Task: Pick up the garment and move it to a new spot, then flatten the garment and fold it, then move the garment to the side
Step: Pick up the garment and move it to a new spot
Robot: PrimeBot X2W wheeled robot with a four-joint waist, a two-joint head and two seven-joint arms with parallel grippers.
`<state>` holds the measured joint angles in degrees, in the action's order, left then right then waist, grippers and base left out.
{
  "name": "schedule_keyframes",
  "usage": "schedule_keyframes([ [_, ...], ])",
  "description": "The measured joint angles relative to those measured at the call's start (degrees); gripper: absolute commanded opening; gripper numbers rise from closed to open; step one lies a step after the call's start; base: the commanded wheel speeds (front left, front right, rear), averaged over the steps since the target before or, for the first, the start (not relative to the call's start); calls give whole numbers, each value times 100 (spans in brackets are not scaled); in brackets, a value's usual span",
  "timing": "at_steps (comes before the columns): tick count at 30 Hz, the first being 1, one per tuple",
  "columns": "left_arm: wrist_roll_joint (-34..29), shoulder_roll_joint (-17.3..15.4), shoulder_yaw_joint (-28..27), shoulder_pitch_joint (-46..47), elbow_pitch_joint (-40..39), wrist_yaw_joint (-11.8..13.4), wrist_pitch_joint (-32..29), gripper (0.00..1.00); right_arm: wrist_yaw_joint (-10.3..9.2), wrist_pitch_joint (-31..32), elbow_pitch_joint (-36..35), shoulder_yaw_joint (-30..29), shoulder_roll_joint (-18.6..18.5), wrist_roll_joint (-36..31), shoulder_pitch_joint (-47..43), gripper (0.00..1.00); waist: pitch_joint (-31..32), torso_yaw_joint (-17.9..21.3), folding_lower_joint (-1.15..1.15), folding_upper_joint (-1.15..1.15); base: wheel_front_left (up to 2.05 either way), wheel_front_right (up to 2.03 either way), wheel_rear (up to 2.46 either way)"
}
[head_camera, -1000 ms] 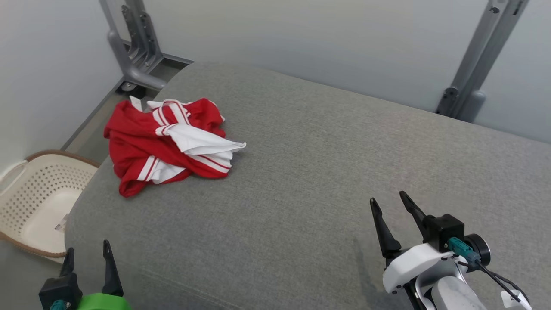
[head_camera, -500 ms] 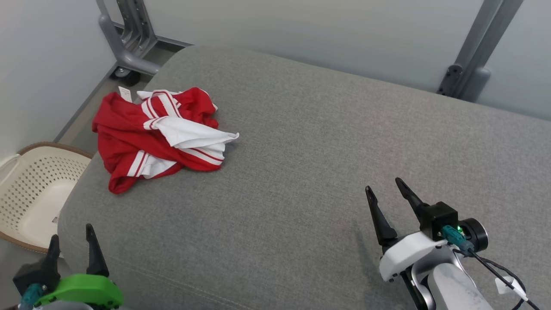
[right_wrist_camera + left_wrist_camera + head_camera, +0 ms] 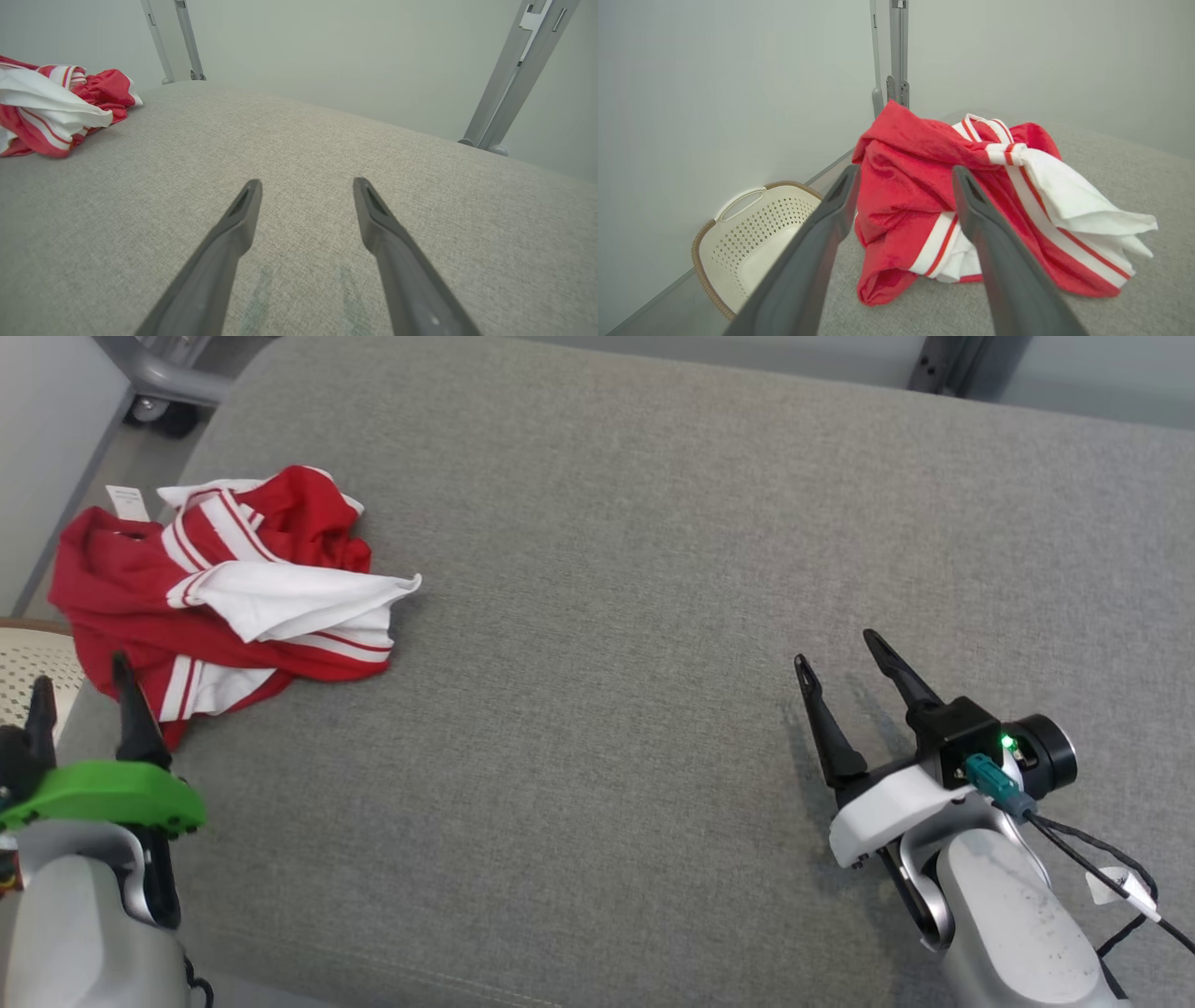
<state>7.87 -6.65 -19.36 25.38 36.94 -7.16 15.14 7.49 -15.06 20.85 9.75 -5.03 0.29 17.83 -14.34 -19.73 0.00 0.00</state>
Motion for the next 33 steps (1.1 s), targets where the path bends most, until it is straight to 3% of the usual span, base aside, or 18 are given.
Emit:
schedule_keyframes([
  [11,32,-374,-208,1106,981,-12,-1,100,0,0,-140,-16,-66,-47,264,100,-777,548,0,0,0,0,0],
  [18,57,-536,-469,1519,1822,372,4,100,0,0,-162,-89,-22,-51,327,100,-1042,873,0,0,0,0,0],
  [19,57,-536,-488,1552,1883,415,4,49,0,0,-167,-97,-8,-51,338,100,-1069,909,0,0,0,0,0],
  [20,57,-542,-501,1575,1938,421,4,5,0,0,-168,-103,-1,-51,343,100,-1085,933,0,0,0,0,0],
  [21,57,-558,-513,1600,2015,432,5,0,0,-1,-167,-112,7,-49,346,100,-1099,959,0,0,0,0,0],
  [26,56,-571,-548,1647,2117,457,4,0,0,0,-112,-151,45,-40,345,100,-1011,987,0,0,0,0,0],
  [33,-114,-658,-430,1644,1583,267,-1,0,0,0,-63,-123,133,63,300,100,-731,1020,0,0,0,0,0],
])
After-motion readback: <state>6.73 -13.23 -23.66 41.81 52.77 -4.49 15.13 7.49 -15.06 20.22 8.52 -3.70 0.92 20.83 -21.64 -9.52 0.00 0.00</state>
